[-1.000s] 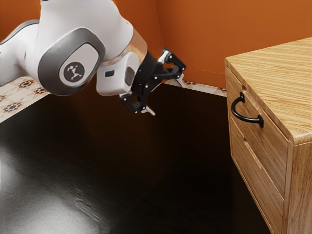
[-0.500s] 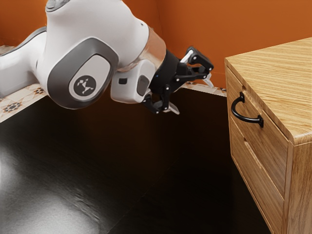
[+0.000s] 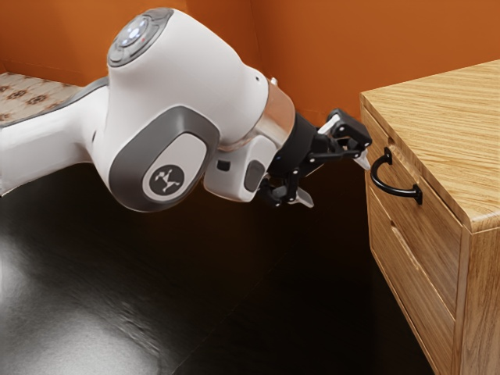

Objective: Pull the drawer handle with one arm to open the drawer

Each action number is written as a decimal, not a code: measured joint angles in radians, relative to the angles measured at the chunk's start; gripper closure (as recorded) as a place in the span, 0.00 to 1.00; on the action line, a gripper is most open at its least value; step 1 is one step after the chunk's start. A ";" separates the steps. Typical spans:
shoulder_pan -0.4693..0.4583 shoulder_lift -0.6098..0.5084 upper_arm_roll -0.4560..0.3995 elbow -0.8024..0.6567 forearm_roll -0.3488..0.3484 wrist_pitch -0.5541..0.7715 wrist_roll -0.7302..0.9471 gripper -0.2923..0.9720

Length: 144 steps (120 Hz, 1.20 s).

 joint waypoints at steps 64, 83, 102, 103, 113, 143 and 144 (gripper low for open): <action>0.008 0.066 0.000 -0.006 0.003 0.072 0.027 0.23; 0.012 0.035 0.001 -0.053 0.004 0.082 0.032 0.21; 0.008 -0.009 0.011 -0.102 0.007 0.085 0.035 0.23; 0.007 -0.012 0.012 -0.105 0.007 0.086 0.035 0.23; 0.004 -0.037 0.016 -0.131 0.007 0.087 0.037 0.23; 0.005 -0.130 0.024 -0.210 0.041 0.080 0.038 0.24; 0.005 -0.133 0.024 -0.214 0.042 0.079 0.038 0.24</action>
